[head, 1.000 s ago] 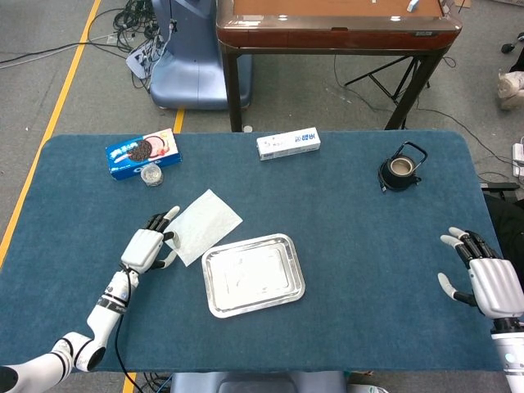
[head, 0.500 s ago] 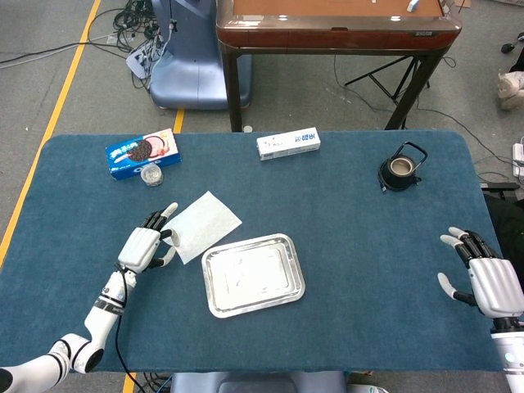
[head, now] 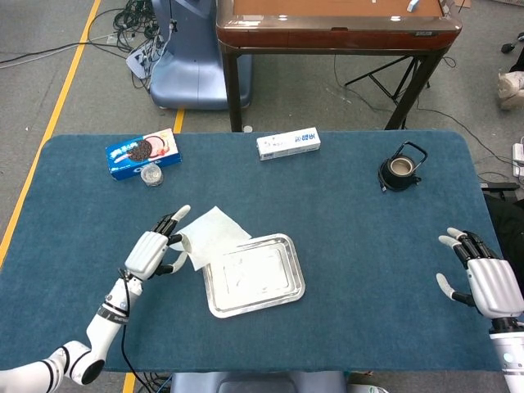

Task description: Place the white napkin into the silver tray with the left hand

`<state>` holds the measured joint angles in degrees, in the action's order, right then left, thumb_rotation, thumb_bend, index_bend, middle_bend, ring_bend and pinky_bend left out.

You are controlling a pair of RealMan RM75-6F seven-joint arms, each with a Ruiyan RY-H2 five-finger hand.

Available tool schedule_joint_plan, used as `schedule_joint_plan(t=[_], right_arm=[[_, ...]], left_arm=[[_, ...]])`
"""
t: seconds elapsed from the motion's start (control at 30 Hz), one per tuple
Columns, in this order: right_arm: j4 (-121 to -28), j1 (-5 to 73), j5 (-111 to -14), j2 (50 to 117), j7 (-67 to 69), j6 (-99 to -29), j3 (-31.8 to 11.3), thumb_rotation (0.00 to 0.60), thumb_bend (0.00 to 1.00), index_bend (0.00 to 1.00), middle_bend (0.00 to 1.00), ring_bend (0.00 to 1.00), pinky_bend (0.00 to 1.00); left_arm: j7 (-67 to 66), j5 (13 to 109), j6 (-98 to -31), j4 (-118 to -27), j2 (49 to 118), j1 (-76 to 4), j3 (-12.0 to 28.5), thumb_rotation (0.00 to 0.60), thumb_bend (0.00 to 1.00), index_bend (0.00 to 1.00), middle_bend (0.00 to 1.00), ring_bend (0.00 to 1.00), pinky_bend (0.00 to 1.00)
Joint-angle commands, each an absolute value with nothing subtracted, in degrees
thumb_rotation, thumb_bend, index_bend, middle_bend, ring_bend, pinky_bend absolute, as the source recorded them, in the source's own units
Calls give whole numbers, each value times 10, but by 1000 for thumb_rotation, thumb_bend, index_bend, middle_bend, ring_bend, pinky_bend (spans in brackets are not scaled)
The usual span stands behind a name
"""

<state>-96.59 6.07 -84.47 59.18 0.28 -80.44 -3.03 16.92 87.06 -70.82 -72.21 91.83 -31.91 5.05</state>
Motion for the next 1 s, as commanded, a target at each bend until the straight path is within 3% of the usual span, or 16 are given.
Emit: schedule_joint_plan(t=[0.03,0.4,1.0], right_arm=[[-966,61,-845,591,3,-805,-30,600,341,225,168,109,309],[-969,59,-849,590,3,-808,-29,600,341,225,168,109,309],[-970,59,-851,588,5,-810,-29,600,341,225,168,109,309]], left_arm=[[176,871,-708,-793,889,-315,50,600,468,570,0,0,66],[150,908,-705,-892,851,-305,11,600,469,576,0,0,66],[119,937,-696,-835,889,-303,-14,600,469,576,0,0,66]])
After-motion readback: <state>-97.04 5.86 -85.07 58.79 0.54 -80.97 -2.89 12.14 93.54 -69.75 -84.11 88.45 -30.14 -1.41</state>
